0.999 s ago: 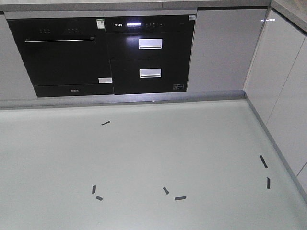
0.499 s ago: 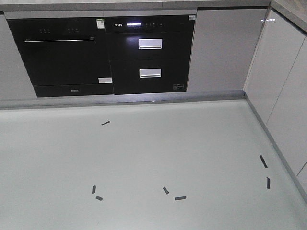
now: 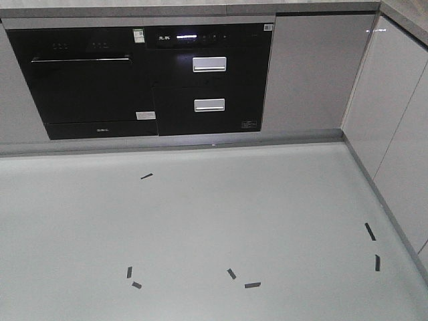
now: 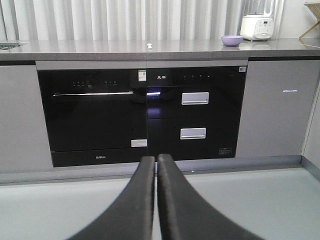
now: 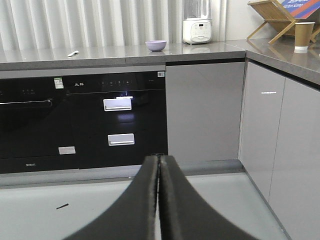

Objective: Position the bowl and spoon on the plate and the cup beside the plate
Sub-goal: 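Drive the base toward the counter holding the green spoon and lavender bowl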

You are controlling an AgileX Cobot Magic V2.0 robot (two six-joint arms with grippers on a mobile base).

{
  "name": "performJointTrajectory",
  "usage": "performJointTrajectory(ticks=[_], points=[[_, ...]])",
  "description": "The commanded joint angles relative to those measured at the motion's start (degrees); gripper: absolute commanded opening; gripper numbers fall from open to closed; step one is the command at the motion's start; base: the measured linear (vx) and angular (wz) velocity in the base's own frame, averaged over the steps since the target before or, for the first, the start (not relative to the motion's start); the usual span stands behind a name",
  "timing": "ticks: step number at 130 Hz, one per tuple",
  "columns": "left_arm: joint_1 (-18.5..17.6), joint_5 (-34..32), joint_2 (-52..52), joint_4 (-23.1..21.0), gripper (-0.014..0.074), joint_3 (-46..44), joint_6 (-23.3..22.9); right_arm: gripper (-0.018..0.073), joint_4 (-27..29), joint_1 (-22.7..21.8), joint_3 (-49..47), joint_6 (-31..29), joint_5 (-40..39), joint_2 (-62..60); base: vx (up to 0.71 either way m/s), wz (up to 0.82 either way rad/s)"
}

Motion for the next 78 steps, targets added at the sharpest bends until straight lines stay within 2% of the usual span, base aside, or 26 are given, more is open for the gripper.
performJointTrajectory(ticks=[1, 78], points=[[-0.1, -4.0, -0.9, -0.6, -0.0007, 0.5, -0.2, -0.0008, -0.2, -0.3, 0.3, -0.3, -4.3, -0.1, 0.16, 0.00], [-0.1, -4.0, -0.9, -0.6, -0.0007, 0.5, -0.2, -0.0008, -0.2, -0.3, 0.3, -0.3, -4.3, -0.1, 0.20, 0.02]])
